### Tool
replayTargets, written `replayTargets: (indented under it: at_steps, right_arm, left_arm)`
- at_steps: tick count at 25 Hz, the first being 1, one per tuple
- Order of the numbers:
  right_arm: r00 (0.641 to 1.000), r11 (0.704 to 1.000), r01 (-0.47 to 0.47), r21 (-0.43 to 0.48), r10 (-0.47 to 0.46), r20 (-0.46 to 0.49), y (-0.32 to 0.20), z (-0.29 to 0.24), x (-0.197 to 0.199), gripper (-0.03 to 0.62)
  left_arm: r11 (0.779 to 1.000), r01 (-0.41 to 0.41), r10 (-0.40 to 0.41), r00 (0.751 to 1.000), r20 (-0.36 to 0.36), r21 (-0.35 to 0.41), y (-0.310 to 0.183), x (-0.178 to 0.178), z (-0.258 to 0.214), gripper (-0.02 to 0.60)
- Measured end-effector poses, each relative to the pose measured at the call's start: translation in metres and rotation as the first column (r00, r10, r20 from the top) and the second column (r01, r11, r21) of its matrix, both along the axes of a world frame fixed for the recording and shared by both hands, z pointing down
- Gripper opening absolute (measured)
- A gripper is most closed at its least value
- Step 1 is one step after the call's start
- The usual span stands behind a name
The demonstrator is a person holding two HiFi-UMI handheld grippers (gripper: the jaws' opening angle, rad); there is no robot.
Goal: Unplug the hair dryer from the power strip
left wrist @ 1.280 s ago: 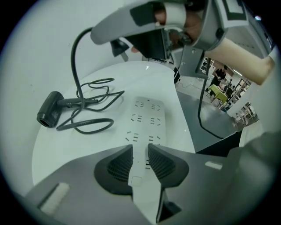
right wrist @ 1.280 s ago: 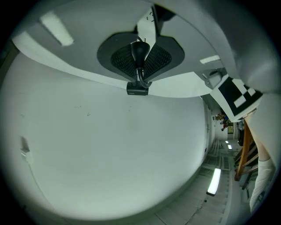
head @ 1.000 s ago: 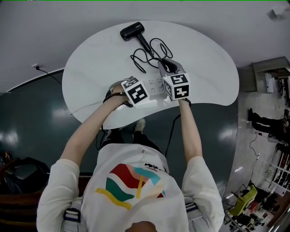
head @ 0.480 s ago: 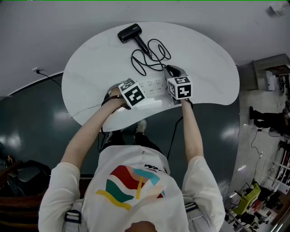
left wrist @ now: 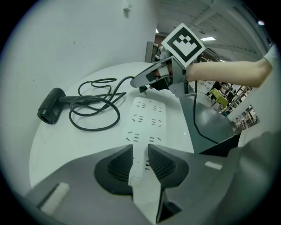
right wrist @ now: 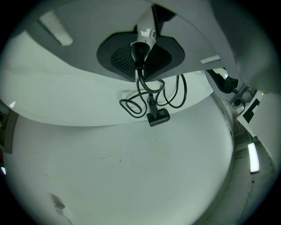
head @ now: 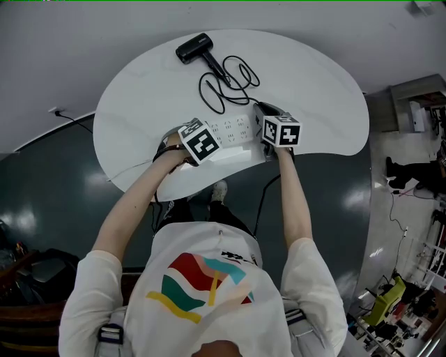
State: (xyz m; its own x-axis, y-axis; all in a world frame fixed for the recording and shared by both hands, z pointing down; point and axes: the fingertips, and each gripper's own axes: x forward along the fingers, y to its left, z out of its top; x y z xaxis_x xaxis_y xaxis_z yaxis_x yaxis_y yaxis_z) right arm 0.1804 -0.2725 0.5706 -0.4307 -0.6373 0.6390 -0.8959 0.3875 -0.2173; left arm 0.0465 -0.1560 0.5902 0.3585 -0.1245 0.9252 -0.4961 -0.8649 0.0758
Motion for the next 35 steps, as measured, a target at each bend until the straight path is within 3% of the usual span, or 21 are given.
replayTargets:
  at_steps: [6, 13, 24, 29, 33, 35]
  right_arm:
    - [0.999, 0.999, -0.035, -0.032, 0.035, 0.000, 0.004, 0.013, 0.005, 0.074]
    - [0.998, 0.999, -0.037, -0.005, 0.037, -0.050, 0.011, 0.014, 0.005, 0.081]
    - [0.997, 0.998, -0.061, 0.036, 0.062, -0.038, 0.021, 0.005, 0.001, 0.160]
    - [0.994, 0.994, -0.108, 0.031, 0.109, -0.033, 0.029, 0.009, 0.002, 0.169]
    - [0.994, 0.993, -0.102, 0.066, 0.104, -0.025, 0.029, -0.008, -0.003, 0.172]
    - [0.994, 0.989, -0.102, 0.110, 0.105, -0.024, 0.026, -0.027, -0.003, 0.165]
  left_arm:
    - [1.000, 0.005, -0.005, 1.000, -0.001, -0.005, -0.001, 0.000, 0.001, 0.107]
    - [1.000, 0.000, 0.000, 1.000, 0.000, -0.001, 0.001, 0.000, 0.000, 0.106]
    - [1.000, -0.005, 0.005, 1.000, 0.003, -0.006, -0.001, 0.000, 0.001, 0.107]
    - [0.995, 0.099, -0.097, 0.993, -0.062, 0.030, -0.010, -0.002, -0.002, 0.086]
    - [0.993, 0.108, -0.105, 0.991, -0.079, 0.039, -0.009, -0.008, -0.001, 0.024]
    - [0.987, 0.136, -0.126, 0.985, -0.113, 0.080, -0.014, -0.008, -0.013, 0.013]
